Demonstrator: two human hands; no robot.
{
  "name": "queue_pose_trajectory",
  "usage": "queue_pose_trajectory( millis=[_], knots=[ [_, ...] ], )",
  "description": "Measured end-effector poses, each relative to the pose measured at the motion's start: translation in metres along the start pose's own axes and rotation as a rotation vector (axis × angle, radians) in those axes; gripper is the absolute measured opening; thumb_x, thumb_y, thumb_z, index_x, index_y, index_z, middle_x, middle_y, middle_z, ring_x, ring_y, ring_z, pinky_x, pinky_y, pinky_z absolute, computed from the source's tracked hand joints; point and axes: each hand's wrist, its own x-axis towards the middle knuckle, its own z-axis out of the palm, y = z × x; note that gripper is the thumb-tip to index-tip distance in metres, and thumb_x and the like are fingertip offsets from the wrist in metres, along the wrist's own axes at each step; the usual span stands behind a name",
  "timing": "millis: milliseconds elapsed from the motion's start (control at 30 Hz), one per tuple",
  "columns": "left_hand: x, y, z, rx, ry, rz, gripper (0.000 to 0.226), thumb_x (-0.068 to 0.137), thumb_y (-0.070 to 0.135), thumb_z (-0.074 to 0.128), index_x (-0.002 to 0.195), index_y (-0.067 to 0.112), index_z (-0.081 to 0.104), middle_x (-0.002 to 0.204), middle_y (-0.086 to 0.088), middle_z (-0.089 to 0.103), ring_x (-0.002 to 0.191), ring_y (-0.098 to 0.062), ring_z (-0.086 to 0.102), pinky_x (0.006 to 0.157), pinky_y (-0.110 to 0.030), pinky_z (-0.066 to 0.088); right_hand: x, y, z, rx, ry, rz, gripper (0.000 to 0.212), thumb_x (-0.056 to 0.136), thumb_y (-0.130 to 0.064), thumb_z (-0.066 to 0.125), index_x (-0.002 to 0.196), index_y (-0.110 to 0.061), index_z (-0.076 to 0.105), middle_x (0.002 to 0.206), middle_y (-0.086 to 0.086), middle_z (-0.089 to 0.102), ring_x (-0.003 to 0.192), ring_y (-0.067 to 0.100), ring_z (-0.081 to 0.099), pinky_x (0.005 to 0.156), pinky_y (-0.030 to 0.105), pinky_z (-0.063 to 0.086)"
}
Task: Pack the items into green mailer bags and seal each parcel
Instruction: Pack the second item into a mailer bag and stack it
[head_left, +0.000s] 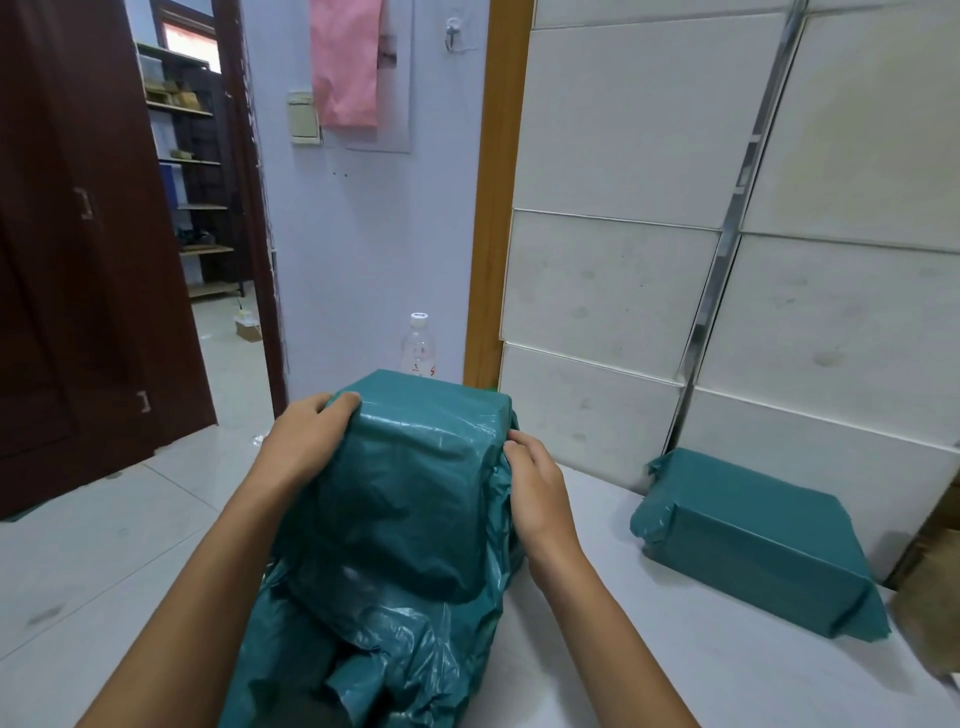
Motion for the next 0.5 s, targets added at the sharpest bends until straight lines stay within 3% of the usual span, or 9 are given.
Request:
queue_pose_trajectory(
  millis=[100, 167, 267, 400, 500],
  knots=[
    [-0.0003, -0.0024, 0.0037, -0.027, 0.013, 0.017, 0.045, 0.097, 0.056, 0.05, 0.09, 0.017, 0.072, 0.094, -0.007, 0.074, 0.095, -0.03, 0.07, 0.082, -0.042, 0.052, 0.0002, -0.0011, 0.0004, -0.001, -0.003, -0.002, 0.027, 0.108, -0.035, 0.048, 0.13, -0.035, 0.064, 0.121, -0.019, 0.066, 0.115, 0.004, 0.061, 0.098, 0.033, 0.05],
    [-0.0017, -0.0028, 0.0048, -0.046, 0.01, 0.018, 0.045, 0.097, 0.055, 0.05, 0.091, 0.016, 0.072, 0.095, -0.008, 0.074, 0.095, -0.031, 0.07, 0.081, -0.042, 0.052, -0.0003, -0.0023, 0.0001, 0.003, -0.013, 0.0, 0.025, 0.109, -0.034, 0.048, 0.128, -0.035, 0.063, 0.12, -0.019, 0.066, 0.111, 0.001, 0.061, 0.091, 0.028, 0.05],
    [-0.0026, -0.0036, 0.0049, -0.08, -0.002, 0.003, 0.048, 0.093, 0.058, 0.05, 0.092, 0.016, 0.073, 0.095, -0.009, 0.075, 0.097, -0.033, 0.071, 0.088, -0.047, 0.056, -0.0002, -0.0027, -0.0001, 0.006, -0.014, -0.003, 0.027, 0.109, -0.034, 0.048, 0.13, -0.034, 0.063, 0.118, -0.021, 0.066, 0.109, -0.001, 0.06, 0.084, 0.023, 0.049],
    [-0.002, -0.0028, 0.0037, -0.133, -0.017, -0.013, 0.053, 0.088, 0.061, 0.053, 0.092, 0.012, 0.072, 0.097, -0.016, 0.075, 0.101, -0.04, 0.071, 0.087, -0.049, 0.056, 0.0001, -0.0017, 0.0013, 0.001, -0.01, 0.007, 0.028, 0.109, -0.035, 0.048, 0.132, -0.034, 0.063, 0.12, -0.02, 0.066, 0.113, 0.002, 0.061, 0.091, 0.028, 0.05],
    [-0.0024, -0.0017, 0.0037, -0.154, -0.029, -0.015, 0.053, 0.087, 0.061, 0.055, 0.092, 0.012, 0.073, 0.098, -0.015, 0.076, 0.102, -0.04, 0.072, 0.093, -0.056, 0.057, -0.0008, -0.0026, 0.0007, -0.001, -0.013, 0.003, 0.027, 0.109, -0.035, 0.048, 0.131, -0.035, 0.063, 0.118, -0.021, 0.065, 0.11, -0.001, 0.06, 0.084, 0.023, 0.049]
  ],
)
